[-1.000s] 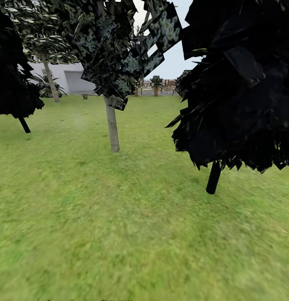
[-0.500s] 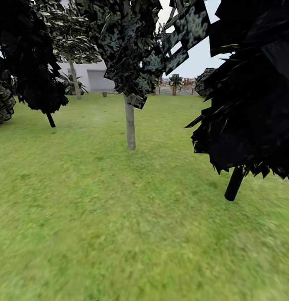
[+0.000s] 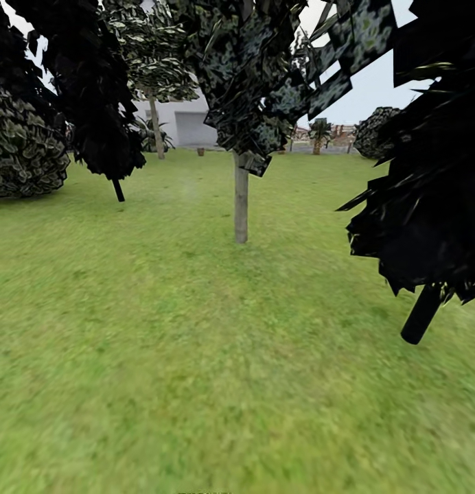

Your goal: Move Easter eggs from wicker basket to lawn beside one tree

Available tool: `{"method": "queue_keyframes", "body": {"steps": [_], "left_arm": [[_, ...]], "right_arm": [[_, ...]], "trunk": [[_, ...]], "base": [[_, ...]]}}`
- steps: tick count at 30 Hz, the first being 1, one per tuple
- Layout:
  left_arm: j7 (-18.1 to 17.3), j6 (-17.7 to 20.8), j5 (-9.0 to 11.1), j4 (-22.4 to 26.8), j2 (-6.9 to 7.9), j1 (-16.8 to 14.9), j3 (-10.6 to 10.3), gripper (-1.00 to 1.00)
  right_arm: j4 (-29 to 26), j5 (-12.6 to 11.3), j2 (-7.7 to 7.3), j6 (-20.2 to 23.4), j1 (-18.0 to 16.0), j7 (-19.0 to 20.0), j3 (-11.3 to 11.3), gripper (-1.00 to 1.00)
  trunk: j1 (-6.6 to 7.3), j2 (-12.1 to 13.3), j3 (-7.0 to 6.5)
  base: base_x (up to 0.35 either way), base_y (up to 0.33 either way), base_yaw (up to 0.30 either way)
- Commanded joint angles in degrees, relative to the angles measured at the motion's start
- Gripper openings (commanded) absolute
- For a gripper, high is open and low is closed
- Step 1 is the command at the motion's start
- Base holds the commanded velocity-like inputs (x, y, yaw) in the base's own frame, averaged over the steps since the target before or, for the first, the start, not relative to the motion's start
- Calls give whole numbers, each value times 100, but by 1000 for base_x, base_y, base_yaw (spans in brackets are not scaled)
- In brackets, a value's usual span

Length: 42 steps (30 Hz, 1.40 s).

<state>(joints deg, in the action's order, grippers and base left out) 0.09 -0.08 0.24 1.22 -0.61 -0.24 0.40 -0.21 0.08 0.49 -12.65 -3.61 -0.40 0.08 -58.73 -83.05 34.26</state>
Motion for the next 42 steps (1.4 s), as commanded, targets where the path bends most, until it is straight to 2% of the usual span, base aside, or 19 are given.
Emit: {"method": "queue_keyframes", "body": {"steps": [1, 12, 42], "left_arm": [[0, -1, 2, 1, -1, -2, 4, 100], [0, -1, 2, 1, 7, -2, 4, 100], [4, -1, 2, 1, 3, -2, 4, 100]], "right_arm": [[3, 1, -2, -18, -1, -4, 0, 100], [3, -1, -4, -11, -4, 2, 0, 100], [12, 0, -18, 12, 0, 55, 11, 100]], "trunk": [[0, -2, 9], [0, -2, 53], [0, -2, 56]], "base": [[0, 0, 263], [0, 0, 242], [0, 0, 5]]}}
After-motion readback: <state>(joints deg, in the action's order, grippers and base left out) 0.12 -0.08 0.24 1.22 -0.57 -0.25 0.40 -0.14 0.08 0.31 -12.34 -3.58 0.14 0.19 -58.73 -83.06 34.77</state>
